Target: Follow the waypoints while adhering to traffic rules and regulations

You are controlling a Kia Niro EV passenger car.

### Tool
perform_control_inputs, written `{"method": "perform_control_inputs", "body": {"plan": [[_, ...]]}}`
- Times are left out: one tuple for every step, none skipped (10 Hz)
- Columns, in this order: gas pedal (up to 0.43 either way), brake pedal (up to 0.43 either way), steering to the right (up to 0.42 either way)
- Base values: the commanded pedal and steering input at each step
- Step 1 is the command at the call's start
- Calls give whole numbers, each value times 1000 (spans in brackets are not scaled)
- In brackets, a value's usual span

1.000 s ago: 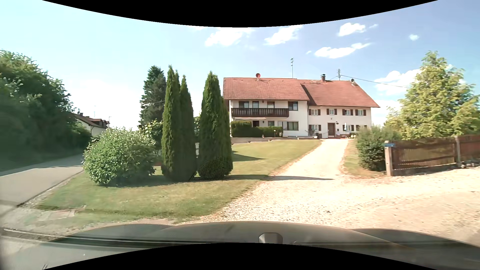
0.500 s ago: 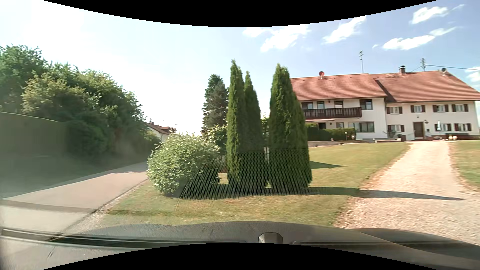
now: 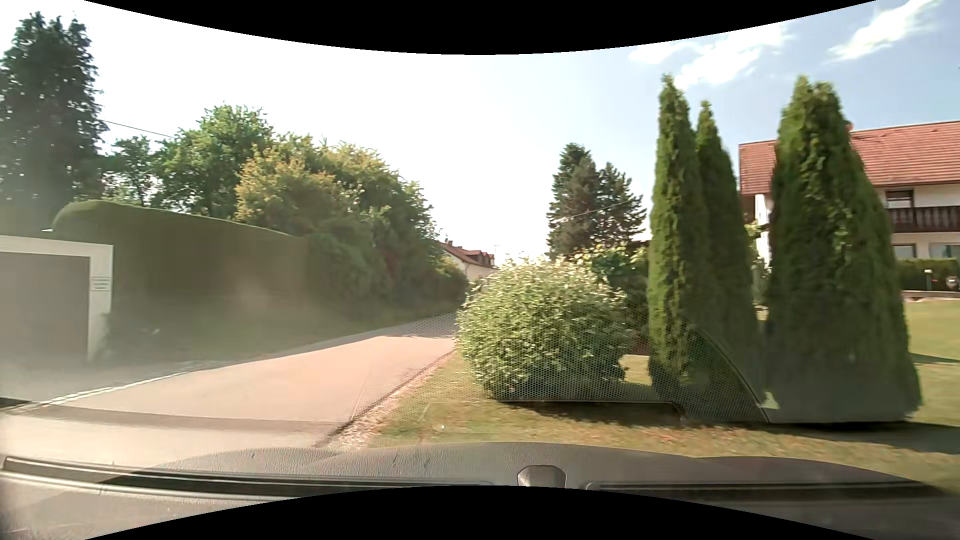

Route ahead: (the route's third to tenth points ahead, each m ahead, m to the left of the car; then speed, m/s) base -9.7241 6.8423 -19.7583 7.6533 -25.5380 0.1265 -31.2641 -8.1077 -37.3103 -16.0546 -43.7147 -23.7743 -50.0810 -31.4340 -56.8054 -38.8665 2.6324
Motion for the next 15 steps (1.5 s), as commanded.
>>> {"method": "perform_control_inputs", "body": {"plan": [[87,6,-964],[87,6,-964],[67,6,-964],[0,6,-964],[0,6,-964],[0,6,-963],[0,6,-963],[0,30,-961],[0,85,-959],[0,165,-947],[0,207,-924],[0,238,-899],[0,250,-858],[0,256,-825],[0,280,-800]]}}
